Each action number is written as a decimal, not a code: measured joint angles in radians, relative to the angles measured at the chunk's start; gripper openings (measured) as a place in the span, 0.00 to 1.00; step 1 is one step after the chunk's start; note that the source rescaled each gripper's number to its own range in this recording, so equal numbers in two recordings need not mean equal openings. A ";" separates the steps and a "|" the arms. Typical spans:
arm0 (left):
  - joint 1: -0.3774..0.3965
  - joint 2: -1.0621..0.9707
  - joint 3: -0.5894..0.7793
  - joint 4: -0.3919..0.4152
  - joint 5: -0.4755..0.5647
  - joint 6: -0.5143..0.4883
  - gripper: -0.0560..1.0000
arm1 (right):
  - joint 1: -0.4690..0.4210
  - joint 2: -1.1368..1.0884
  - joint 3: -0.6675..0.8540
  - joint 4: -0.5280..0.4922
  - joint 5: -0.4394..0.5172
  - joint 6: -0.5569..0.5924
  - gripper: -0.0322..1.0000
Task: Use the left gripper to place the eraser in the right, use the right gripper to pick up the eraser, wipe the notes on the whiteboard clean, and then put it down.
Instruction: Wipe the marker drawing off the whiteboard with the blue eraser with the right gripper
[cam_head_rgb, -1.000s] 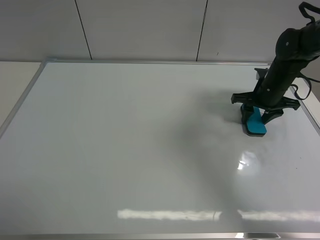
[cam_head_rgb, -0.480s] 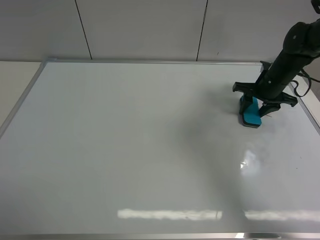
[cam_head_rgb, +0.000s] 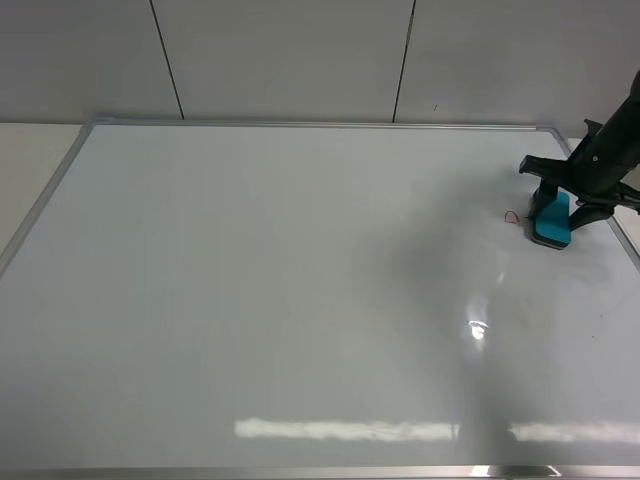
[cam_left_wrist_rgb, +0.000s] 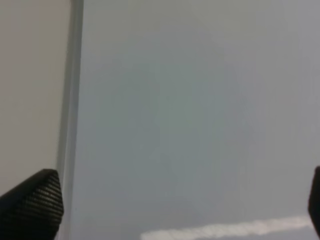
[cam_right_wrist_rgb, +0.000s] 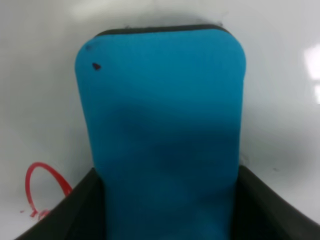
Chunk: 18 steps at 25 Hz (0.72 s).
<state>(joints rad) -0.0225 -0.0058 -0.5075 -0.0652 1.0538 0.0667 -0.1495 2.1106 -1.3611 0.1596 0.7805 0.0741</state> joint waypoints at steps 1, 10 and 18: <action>0.000 0.000 0.000 0.000 0.000 0.000 1.00 | 0.019 0.000 0.000 -0.004 -0.002 -0.020 0.07; 0.000 0.000 0.000 0.000 0.000 0.000 1.00 | 0.314 0.009 -0.001 0.188 -0.083 -0.162 0.07; 0.000 0.000 0.000 0.000 0.000 0.000 1.00 | 0.279 0.010 -0.001 0.218 -0.098 -0.181 0.06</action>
<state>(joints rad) -0.0225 -0.0058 -0.5075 -0.0652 1.0538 0.0667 0.1297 2.1206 -1.3622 0.3773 0.6821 -0.1068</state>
